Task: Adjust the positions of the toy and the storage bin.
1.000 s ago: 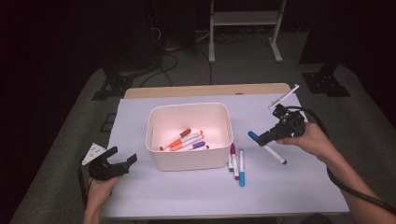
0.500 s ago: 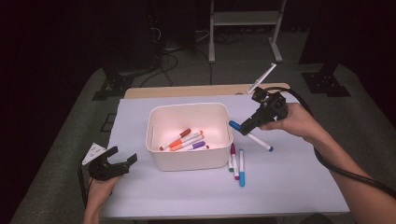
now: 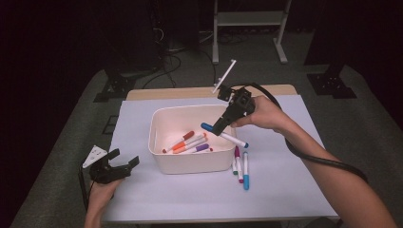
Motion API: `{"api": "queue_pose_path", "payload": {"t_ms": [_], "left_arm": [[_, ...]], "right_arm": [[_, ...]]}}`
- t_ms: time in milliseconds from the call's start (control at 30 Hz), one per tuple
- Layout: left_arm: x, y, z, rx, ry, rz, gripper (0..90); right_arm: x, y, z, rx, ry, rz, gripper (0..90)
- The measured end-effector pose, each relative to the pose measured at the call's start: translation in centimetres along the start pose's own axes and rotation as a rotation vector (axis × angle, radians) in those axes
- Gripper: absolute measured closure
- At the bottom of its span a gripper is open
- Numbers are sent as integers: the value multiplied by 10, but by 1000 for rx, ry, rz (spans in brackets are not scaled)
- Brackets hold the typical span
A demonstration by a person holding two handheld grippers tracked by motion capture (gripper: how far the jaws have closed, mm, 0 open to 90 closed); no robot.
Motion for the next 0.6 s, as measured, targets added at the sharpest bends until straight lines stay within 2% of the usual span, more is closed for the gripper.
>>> {"api": "queue_pose_path", "payload": {"t_ms": [333,600], "left_arm": [[0,1,1,4,-4,-2,25],[-1,1,3,9,-1,1,25]], "right_arm": [[-5,40,-33,-62,25,57,733],[0,54,-59,-93,23,73,733]]}}
Point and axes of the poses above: each handheld gripper's, and its own axes: z roughly backward along the jaws, y roughly out of its top, x roughly to its right, the point moved 6 cm from there along -z, roughly forward along the jaws, and after that the axes turned 4 degrees about -z, right-handed, at the moved point
